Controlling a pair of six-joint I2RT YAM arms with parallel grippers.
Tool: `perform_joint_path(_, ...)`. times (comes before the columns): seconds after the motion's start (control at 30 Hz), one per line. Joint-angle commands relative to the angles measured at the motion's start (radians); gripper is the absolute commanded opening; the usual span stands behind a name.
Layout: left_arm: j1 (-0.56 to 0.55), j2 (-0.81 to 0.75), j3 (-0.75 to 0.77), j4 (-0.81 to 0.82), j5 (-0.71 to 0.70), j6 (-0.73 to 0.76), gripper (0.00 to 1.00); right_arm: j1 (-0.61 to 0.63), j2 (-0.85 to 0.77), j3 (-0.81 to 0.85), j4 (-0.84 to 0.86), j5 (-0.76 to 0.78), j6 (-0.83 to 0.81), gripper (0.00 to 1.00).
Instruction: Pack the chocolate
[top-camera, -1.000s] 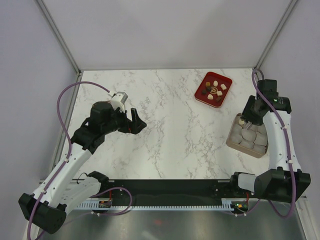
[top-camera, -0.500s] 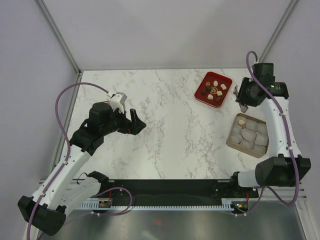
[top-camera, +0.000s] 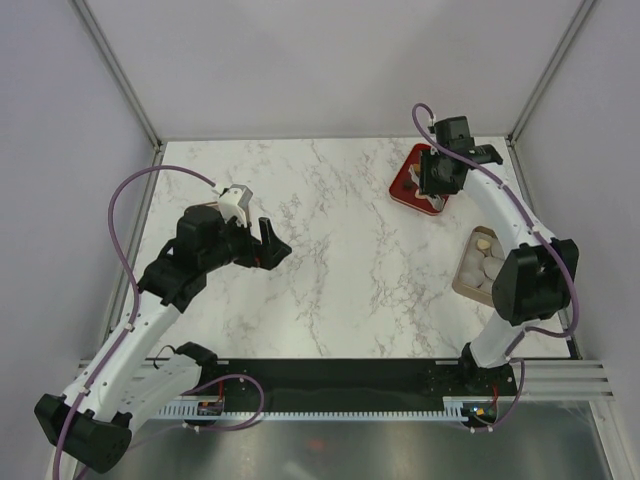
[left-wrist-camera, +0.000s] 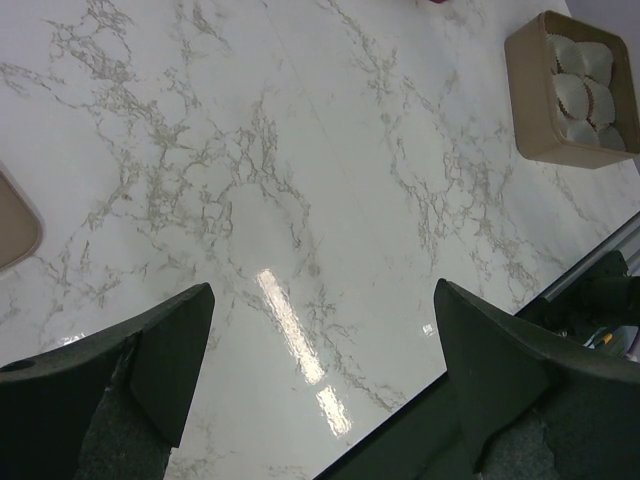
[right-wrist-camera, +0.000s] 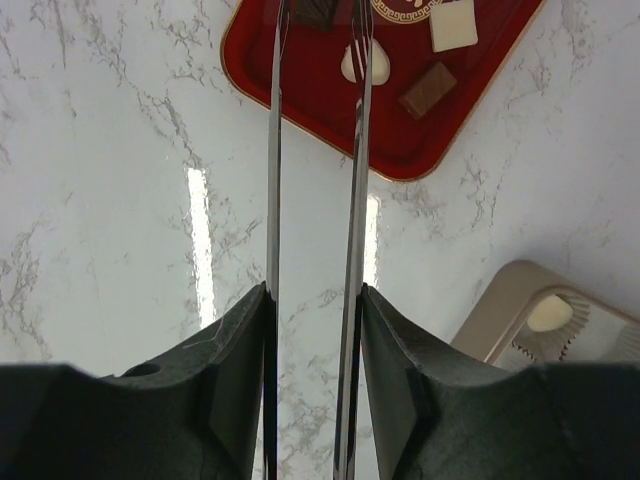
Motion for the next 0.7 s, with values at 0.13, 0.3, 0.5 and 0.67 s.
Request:
perform_joint_path(0.13, -0.001, 0.004, -0.007, 0.029, -0.03, 0.017, 0.99, 0.036, 0.084, 0.07, 0.099, 0.088, 0.017, 0.48)
perform_joint_path(0.3, -0.001, 0.004, -0.007, 0.031, -0.033, 0.017, 0.99, 0.061, 0.105, 0.055, 0.126, 0.132, 0.042, 0.48)
perform_joint_path(0.5, -0.001, 0.002, -0.007, 0.029, -0.034, 0.017, 0.99, 0.07, 0.131, 0.041, 0.14, 0.142, 0.056, 0.48)
perform_joint_path(0.67, -0.001, -0.001, -0.007, 0.029, -0.036, 0.017, 0.99, 0.078, 0.144, 0.038, 0.142, 0.151, 0.065, 0.47)
